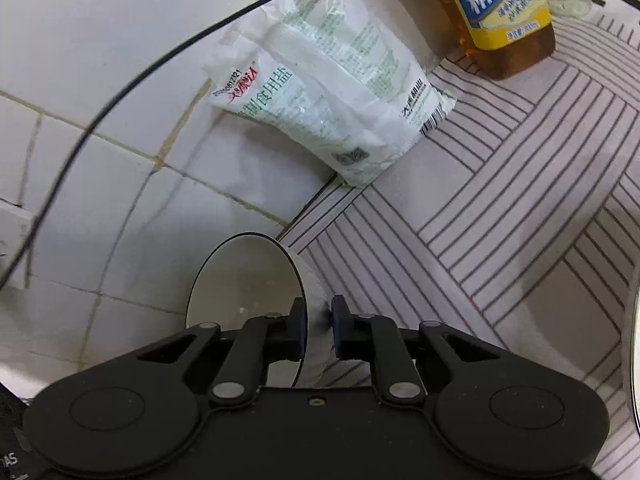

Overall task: Organize plates and bowls
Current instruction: 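Lift the held bowl and lower it into the first white bowl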

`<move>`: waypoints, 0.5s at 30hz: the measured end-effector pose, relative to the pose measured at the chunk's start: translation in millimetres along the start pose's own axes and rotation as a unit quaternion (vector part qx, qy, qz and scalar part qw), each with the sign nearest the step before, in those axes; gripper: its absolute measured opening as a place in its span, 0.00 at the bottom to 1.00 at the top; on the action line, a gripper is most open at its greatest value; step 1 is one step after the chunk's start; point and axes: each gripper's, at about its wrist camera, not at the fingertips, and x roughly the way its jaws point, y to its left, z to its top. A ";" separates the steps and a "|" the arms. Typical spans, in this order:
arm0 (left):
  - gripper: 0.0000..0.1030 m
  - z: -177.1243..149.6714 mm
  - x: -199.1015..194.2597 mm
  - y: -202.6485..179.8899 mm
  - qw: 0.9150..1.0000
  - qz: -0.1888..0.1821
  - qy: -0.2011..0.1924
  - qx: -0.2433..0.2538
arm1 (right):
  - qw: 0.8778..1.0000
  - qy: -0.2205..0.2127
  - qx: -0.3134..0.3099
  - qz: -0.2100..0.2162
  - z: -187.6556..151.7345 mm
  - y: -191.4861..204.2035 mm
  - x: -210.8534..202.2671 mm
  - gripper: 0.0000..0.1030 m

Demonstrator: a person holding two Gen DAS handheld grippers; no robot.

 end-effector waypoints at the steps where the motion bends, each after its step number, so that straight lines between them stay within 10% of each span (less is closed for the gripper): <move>1: 0.11 -1.3 -5.5 0.2 1.000 -0.002 -0.002 -0.004 | 1.000 0.000 0.006 0.007 -1.5 -1.5 -4.9 0.18; 15: 0.12 -37.7 -62.3 -7.5 0.999 -0.033 0.011 -0.034 | 0.999 0.005 -0.038 0.024 -15.0 14.6 -80.5 0.21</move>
